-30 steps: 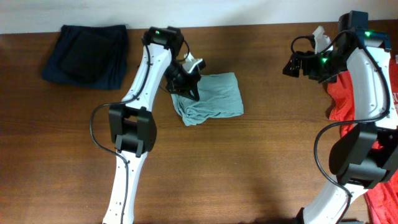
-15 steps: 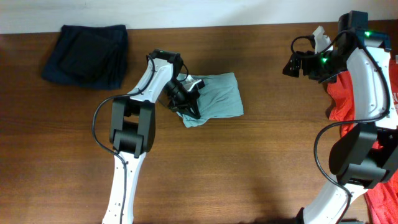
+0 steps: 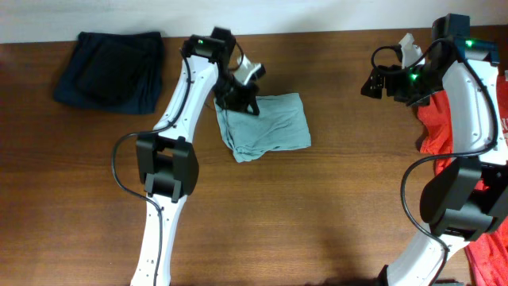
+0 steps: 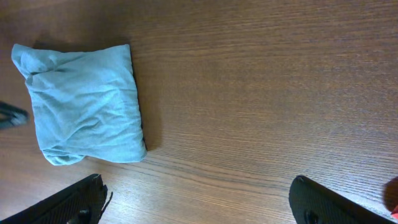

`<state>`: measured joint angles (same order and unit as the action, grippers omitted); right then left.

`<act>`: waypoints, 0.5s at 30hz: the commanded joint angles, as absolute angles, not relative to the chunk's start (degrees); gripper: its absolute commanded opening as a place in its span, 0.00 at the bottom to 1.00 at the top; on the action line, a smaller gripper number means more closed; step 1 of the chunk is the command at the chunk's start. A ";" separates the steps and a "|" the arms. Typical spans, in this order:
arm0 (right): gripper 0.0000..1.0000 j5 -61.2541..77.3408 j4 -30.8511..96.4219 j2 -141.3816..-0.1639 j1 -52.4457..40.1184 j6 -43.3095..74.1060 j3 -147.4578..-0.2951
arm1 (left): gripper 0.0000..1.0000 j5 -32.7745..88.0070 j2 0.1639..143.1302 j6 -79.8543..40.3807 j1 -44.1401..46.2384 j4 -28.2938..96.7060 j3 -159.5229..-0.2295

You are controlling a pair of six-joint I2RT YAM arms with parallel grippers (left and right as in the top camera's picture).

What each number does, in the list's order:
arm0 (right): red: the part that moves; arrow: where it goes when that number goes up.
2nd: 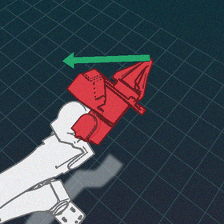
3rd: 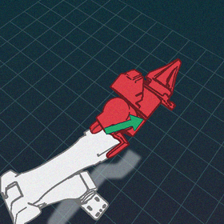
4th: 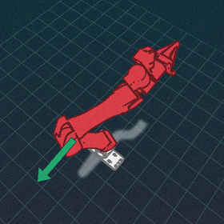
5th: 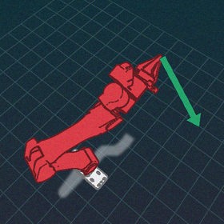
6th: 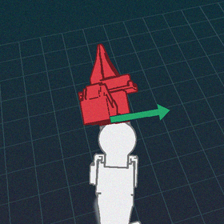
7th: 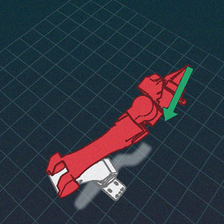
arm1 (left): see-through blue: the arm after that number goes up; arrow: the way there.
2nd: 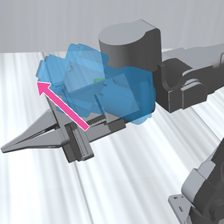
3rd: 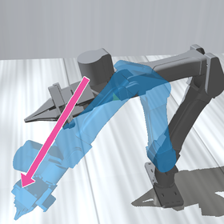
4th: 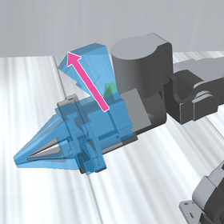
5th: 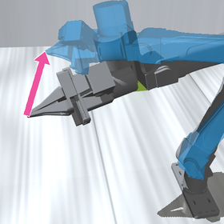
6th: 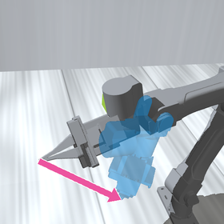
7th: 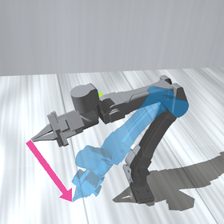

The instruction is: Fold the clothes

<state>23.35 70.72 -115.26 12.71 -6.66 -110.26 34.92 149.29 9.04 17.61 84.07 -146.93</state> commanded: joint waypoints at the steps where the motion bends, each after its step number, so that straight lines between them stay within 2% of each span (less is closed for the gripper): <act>1: 0.99 23.07 70.91 -114.80 12.88 -7.07 -110.67 | 0.01 25.58 148.70 2.96 17.26 80.42 -148.09; 15: 0.99 23.07 70.91 -114.80 12.88 -7.07 -110.67 | 0.00 25.58 158.39 0.08 14.46 79.00 -148.05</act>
